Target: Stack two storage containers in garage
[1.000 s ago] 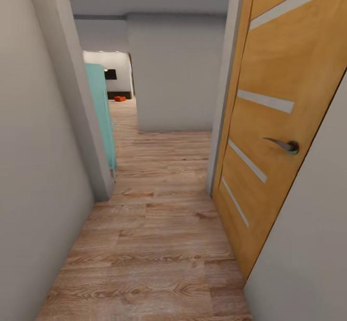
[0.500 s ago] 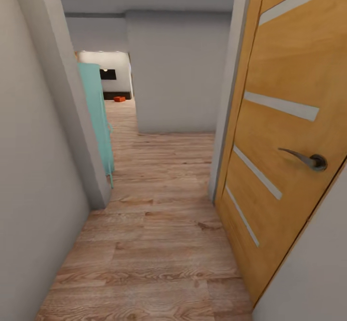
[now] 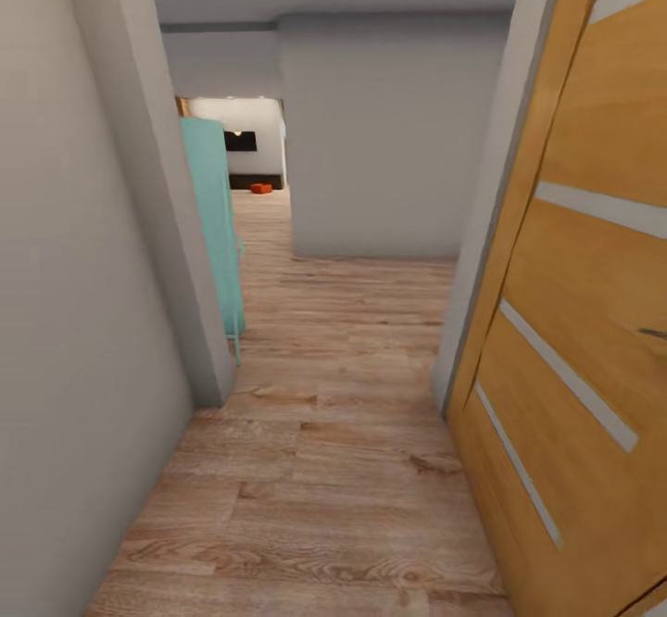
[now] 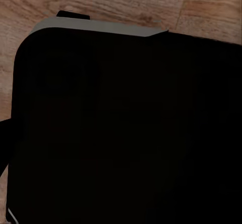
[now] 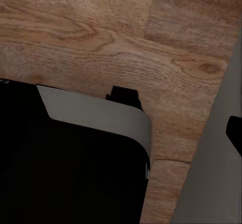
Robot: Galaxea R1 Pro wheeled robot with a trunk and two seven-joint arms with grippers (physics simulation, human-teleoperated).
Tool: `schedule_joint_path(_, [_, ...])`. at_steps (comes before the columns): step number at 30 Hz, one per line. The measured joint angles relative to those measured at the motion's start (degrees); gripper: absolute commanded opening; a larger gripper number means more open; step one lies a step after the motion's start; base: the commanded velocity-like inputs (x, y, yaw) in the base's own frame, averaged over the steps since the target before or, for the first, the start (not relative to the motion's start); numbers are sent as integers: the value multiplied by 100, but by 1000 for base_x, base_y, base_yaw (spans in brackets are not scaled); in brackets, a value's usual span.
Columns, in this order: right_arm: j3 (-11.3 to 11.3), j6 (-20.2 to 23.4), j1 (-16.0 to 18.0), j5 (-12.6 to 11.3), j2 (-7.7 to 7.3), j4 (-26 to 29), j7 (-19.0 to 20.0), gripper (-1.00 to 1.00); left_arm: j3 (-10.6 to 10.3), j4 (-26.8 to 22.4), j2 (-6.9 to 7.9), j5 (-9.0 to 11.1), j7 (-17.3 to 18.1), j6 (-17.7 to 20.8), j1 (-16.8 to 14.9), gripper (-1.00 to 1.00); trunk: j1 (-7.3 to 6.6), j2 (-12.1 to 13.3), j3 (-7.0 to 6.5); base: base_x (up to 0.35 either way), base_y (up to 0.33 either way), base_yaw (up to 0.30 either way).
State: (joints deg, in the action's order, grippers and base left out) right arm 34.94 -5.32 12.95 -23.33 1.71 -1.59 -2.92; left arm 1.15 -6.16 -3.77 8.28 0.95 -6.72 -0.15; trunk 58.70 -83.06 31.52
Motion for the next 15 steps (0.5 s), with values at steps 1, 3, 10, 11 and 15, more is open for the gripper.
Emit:
schedule_joint_path(1, [0, 0, 0, 0, 0, 0, 0, 100, 0, 0, 0, 0, 0, 0, 0, 100, 0, 0, 2, 337, 0, 221])
schedule_joint_path(3, [0, 3, 0, 0, 0, 0, 0, 100, 0, 0, 0, -1, 0, 0, 0, 100, 0, 0, 7, 337, 0, 148])
schedule_joint_path(10, [0, 5, 0, 0, -3, 0, 0, 100, 0, 0, -3, -8, 0, 0, -1, 100, 0, 0, 11, 334, 0, 36])
schedule_joint_path(11, [0, 3, 0, 0, -4, 0, 0, 100, 0, 0, -4, -8, 0, 1, -1, 100, 0, 0, 11, 335, 0, 6])
schedule_joint_path(15, [0, 0, 0, -2, -8, 0, 0, 100, 0, 0, -8, -8, 0, 1, -1, 100, 0, 0, 11, 336, 0, 2])
